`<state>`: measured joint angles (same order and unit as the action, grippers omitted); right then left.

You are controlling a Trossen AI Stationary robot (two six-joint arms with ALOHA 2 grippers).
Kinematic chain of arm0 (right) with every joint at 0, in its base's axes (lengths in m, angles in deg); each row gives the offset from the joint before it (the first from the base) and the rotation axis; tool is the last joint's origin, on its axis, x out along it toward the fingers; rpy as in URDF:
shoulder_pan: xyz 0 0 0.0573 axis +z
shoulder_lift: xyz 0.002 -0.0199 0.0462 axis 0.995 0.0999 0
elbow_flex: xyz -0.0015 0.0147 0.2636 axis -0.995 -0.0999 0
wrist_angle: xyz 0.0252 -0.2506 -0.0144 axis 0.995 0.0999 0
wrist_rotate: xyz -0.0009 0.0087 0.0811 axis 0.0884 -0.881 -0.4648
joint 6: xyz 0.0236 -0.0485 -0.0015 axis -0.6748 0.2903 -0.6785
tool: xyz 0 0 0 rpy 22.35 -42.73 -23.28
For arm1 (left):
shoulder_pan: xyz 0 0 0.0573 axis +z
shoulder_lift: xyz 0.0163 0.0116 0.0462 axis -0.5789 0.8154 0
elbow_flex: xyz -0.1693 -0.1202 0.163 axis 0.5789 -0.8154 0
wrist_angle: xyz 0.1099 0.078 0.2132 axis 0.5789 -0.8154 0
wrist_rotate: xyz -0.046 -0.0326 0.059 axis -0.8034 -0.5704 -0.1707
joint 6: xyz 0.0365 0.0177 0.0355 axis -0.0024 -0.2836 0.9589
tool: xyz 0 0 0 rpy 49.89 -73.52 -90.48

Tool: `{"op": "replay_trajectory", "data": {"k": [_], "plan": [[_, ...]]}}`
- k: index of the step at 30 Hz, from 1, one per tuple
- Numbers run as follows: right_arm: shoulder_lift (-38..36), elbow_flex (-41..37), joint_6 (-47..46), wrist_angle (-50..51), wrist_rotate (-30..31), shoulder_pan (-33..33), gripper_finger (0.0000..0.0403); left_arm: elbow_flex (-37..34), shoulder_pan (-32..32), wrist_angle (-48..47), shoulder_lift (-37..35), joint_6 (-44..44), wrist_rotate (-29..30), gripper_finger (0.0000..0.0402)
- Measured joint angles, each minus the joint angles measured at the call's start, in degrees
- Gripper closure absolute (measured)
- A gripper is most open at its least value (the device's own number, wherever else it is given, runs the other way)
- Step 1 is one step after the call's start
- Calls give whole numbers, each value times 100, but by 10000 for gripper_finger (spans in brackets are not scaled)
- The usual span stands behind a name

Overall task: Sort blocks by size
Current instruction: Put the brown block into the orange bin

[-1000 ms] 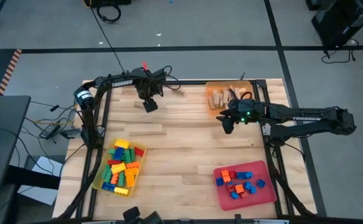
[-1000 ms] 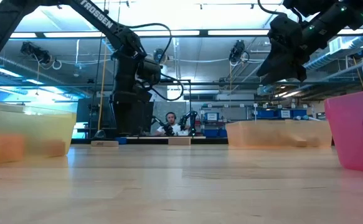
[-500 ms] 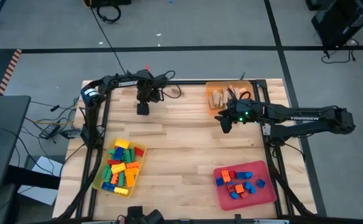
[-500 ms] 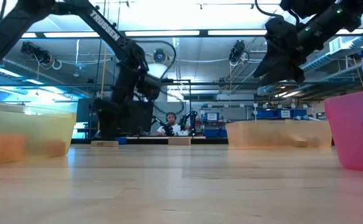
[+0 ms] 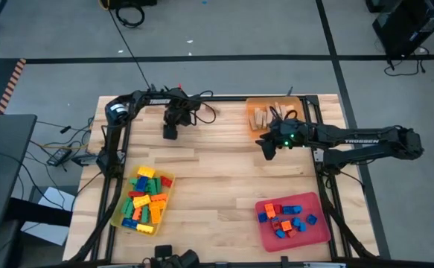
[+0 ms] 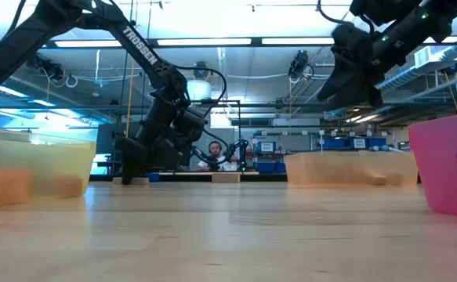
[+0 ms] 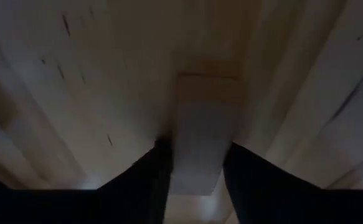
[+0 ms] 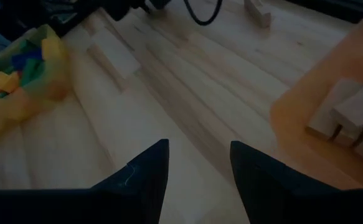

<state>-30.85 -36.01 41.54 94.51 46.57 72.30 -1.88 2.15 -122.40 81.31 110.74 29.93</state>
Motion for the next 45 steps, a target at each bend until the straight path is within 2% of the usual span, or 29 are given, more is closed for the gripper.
{"op": "replay_trajectory", "data": {"k": [3,4,8,11,15,22,29,34,39,41,45], "plan": [[-138,0,2,-3,-190,0,218,-5,-1,9,-26,-217,-2,294],[-207,0,3,10,-225,7,218,-5,-1,-3,-37,-288,-7,297],[-577,0,-44,214,-329,61,218,-3,-8,-72,-60,-767,-102,297],[-943,0,-62,601,-422,131,218,-12,-50,-40,-181,-1220,-398,297],[-1456,0,-239,1141,-434,236,218,-14,-226,-25,-595,-1810,-943,297],[-2029,0,-164,1609,-431,339,218,-10,-811,297,-1444,-2805,-1237,297],[-2150,0,182,1633,-429,339,218,-7,-1408,1622,-1928,-4026,-1515,297],[-2148,0,319,1631,-429,339,218,-7,-1555,3187,-1916,-5003,-1919,297],[-2135,0,443,1626,-427,339,218,11,-1508,4813,-1834,-5508,-1940,297],[-2135,0,472,1629,-427,339,218,197,-1428,4903,-1708,-5614,-1958,297],[-2135,0,476,1623,-424,328,218,1145,-1283,4534,-1102,-5344,-2023,297]]}}
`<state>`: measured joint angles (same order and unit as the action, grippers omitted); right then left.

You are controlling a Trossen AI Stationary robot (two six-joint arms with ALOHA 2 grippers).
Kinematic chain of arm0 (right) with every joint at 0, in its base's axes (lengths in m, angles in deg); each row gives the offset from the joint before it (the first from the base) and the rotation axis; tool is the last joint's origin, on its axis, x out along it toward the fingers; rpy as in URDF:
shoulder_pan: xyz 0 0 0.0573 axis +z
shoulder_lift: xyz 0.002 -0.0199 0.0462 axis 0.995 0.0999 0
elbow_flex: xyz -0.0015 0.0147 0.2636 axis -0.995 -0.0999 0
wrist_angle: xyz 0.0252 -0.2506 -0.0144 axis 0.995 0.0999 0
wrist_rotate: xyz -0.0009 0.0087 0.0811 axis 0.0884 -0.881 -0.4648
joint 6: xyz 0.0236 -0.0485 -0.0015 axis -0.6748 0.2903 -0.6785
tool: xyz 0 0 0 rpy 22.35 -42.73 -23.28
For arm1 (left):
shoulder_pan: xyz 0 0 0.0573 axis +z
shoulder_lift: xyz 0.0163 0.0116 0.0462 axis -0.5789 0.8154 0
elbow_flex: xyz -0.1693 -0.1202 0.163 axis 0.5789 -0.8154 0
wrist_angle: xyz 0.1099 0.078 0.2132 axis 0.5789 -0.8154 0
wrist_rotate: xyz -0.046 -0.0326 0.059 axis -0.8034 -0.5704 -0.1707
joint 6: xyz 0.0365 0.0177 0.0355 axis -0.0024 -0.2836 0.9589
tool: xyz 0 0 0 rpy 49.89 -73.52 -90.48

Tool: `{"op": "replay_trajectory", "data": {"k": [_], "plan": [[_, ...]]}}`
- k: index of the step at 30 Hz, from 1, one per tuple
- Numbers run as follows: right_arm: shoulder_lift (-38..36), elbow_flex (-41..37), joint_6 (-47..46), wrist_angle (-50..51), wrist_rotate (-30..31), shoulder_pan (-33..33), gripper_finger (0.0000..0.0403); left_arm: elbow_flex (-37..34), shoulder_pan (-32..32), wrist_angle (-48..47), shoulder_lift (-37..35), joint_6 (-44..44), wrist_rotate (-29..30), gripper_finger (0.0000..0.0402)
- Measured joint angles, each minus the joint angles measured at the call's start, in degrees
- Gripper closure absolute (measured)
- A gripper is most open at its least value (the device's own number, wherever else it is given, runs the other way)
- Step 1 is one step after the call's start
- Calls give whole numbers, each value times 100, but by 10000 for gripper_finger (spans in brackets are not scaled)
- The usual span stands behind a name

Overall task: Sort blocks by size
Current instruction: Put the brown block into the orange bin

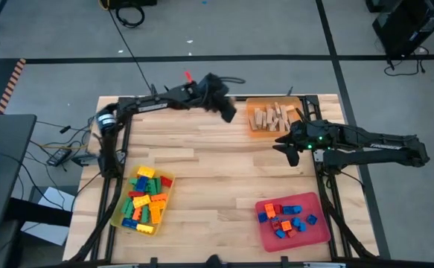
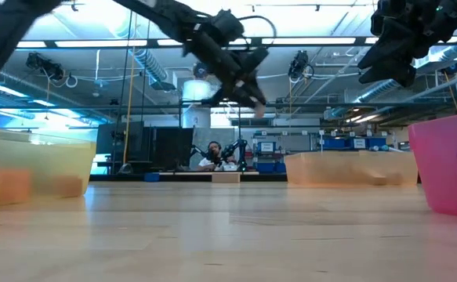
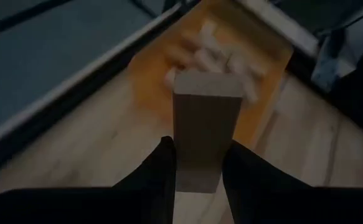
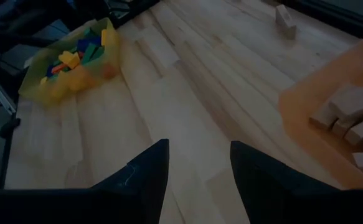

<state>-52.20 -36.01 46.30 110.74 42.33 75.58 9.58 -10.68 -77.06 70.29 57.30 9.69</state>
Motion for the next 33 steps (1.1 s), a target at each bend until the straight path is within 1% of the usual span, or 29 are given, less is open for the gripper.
{"op": "replay_trajectory", "data": {"k": [5,9,12,16,18,25,27,31,33], "plan": [[0,0,-7,0,9,0,218,1532,23,-230,1012,329,-213,297],[0,0,-25,-1,14,0,218,2765,43,-696,1899,571,-504,297],[0,0,-60,1,14,0,218,3521,41,-968,2508,603,-646,297],[0,0,-66,0,14,0,218,4225,0,-1051,3186,572,-940,297],[0,0,-66,0,14,0,218,4342,-33,-989,3417,458,-993,297],[0,0,-67,1,14,0,218,4196,-156,-1157,3743,315,-1037,295],[0,0,-68,5,14,0,218,4194,-189,-1112,3784,320,-1036,277],[0,0,-67,12,14,0,218,4196,-200,-1066,3812,323,-1033,225],[0,0,-66,14,14,0,218,4196,-202,-1057,3810,325,-1018,209]]}}
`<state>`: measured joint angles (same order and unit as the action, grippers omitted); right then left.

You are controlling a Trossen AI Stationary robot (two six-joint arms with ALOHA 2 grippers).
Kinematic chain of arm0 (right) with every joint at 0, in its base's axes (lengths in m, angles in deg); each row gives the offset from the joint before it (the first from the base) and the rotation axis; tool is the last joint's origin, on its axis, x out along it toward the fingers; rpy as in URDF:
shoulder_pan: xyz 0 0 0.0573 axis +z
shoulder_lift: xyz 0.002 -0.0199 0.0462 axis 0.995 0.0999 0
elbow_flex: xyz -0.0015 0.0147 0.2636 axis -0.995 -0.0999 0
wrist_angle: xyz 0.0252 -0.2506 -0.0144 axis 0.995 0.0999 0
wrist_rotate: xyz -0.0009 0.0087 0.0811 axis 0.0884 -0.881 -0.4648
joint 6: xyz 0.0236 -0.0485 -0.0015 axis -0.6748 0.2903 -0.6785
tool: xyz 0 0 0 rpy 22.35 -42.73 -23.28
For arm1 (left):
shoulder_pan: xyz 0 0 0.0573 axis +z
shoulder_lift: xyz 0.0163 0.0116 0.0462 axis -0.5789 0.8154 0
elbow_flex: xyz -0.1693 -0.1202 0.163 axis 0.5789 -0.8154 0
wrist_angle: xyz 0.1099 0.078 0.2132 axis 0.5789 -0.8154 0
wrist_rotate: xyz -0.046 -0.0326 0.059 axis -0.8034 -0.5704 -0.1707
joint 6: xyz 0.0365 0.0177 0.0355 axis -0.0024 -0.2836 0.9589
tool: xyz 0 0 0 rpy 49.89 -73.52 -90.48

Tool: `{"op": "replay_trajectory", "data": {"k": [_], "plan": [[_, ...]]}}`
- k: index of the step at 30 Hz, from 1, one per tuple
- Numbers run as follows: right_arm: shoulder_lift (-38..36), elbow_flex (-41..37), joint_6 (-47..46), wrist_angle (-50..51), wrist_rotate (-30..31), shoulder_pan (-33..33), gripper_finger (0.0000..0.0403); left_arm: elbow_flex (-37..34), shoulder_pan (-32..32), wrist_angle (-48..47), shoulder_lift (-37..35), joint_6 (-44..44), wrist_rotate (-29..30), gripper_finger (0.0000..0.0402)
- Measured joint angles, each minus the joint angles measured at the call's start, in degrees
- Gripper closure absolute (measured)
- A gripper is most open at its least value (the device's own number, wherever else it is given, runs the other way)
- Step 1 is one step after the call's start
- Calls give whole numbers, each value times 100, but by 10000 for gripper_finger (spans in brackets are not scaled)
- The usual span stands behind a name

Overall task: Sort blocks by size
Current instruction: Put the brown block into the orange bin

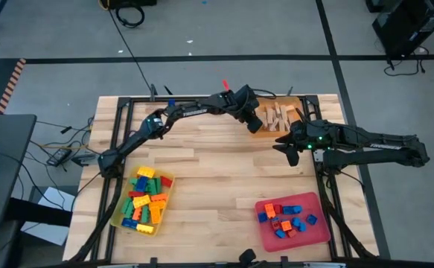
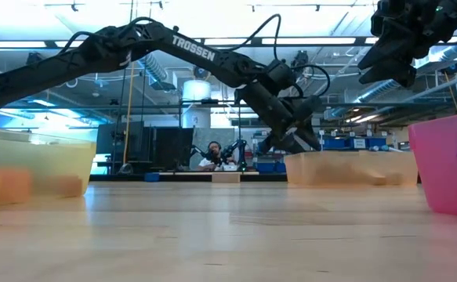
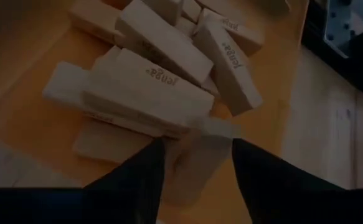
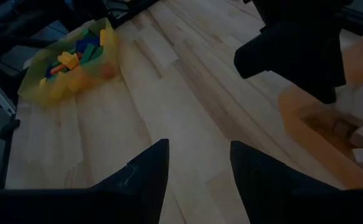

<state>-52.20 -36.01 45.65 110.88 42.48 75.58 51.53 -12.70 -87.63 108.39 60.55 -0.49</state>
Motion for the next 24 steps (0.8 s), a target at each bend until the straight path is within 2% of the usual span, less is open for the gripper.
{"op": "replay_trajectory", "data": {"k": [9,16,20,24], "plan": [[0,0,-3,13,0,0,218,106,87,-41,-27,2,62,195],[0,0,-111,27,-2,0,218,139,525,-242,-757,392,240,193],[0,0,-155,28,-2,0,218,135,854,-944,-1076,867,334,193],[0,0,-155,26,158,0,218,140,1185,-2038,-1233,1581,538,193]]}}
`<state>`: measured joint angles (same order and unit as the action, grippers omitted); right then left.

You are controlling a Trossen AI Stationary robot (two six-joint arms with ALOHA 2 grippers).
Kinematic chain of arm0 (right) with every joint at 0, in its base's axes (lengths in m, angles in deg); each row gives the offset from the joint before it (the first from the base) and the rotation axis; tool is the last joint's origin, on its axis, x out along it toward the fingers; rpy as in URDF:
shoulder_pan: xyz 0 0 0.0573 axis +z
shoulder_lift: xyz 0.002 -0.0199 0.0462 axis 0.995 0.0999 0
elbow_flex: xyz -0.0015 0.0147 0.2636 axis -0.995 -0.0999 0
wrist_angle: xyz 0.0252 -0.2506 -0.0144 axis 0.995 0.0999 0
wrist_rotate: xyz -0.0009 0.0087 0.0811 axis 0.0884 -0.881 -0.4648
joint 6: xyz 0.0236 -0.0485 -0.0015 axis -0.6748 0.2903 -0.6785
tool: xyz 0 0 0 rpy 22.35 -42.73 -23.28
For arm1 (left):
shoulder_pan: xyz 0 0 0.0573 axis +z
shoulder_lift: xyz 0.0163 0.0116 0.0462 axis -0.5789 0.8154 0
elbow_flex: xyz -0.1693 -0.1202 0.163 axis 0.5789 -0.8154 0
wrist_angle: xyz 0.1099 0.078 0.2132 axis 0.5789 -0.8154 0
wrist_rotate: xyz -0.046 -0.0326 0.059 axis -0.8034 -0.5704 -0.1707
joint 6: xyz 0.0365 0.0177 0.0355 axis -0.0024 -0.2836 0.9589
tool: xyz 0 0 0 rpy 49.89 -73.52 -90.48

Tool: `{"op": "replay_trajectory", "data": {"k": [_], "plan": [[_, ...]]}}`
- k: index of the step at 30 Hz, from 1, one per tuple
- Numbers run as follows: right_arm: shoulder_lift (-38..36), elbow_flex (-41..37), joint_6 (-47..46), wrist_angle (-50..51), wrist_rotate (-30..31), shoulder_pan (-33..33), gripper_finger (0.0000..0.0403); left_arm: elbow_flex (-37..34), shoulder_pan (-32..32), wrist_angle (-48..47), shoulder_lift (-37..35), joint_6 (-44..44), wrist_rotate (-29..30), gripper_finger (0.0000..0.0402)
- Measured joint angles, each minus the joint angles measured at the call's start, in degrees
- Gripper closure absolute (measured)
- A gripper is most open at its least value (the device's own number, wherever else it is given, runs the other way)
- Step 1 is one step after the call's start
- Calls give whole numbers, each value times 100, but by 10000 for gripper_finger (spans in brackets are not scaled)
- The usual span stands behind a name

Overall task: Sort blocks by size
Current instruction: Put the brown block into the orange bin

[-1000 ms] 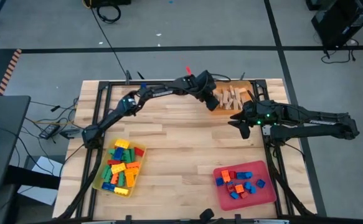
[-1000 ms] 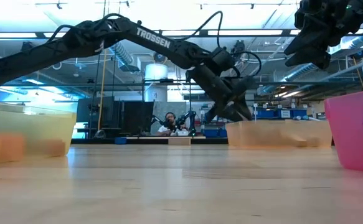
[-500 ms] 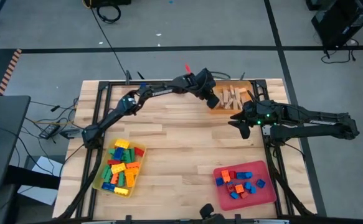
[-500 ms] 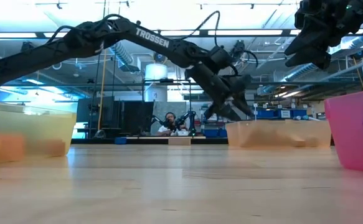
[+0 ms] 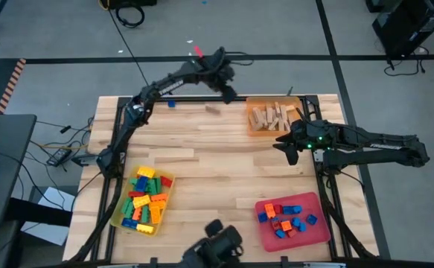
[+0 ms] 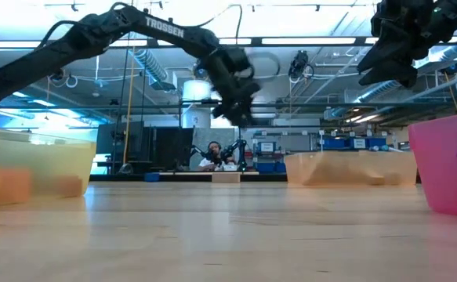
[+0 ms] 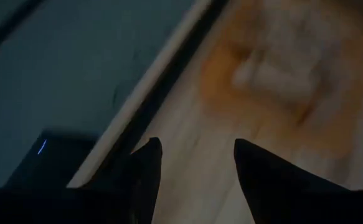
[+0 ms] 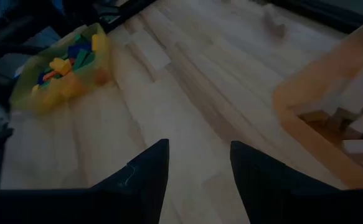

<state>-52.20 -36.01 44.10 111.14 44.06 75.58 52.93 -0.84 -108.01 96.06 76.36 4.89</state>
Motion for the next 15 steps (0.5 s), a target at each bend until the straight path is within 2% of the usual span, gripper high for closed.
{"op": "replay_trajectory", "data": {"k": [3,6,12,15], "plan": [[0,0,0,2,203,0,218,-22,186,-957,86,743,30,194],[0,-2,0,2,314,-2,218,-33,249,-1369,212,1484,77,195],[2,-2,-120,-13,418,-14,218,-26,267,-1350,517,3374,167,195],[0,-2,-267,-11,421,-15,218,-28,256,-1348,697,4018,193,195]]}}
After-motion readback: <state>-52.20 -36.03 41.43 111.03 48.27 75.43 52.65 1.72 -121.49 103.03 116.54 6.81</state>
